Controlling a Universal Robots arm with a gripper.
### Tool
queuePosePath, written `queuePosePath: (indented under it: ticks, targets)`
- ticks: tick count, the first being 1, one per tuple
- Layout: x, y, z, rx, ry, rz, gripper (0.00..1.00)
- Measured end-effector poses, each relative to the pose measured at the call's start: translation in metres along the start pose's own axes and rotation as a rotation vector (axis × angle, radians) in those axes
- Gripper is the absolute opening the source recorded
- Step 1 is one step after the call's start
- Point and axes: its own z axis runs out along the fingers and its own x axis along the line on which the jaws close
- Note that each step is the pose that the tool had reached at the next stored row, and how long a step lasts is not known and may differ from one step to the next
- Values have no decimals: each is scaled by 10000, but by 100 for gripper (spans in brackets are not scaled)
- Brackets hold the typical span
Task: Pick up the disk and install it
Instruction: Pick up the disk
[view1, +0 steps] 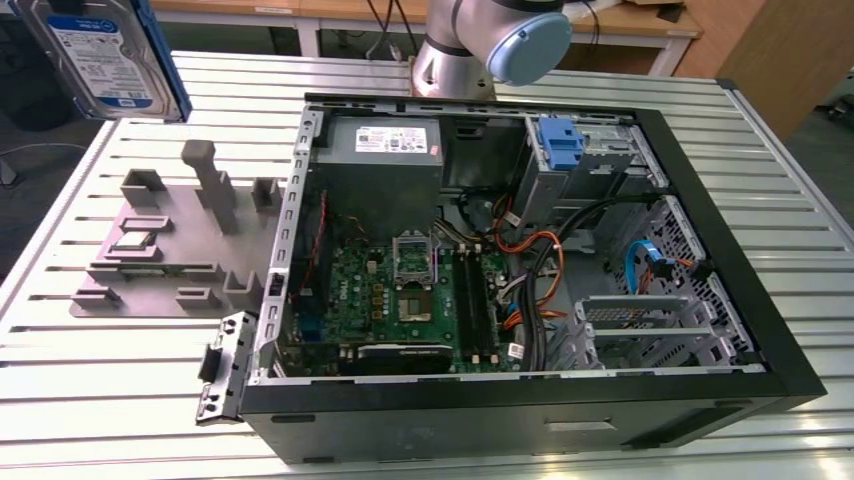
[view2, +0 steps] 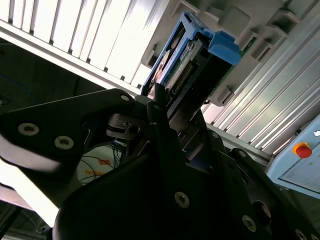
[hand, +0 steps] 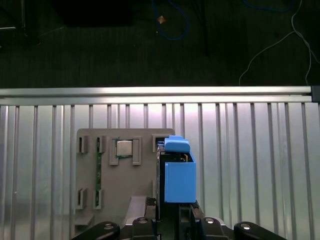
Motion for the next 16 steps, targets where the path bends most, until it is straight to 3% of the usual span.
queuePosePath:
  ticks: [16]
  targets:
    - [-11, 17, -269, 1, 0, 0, 35]
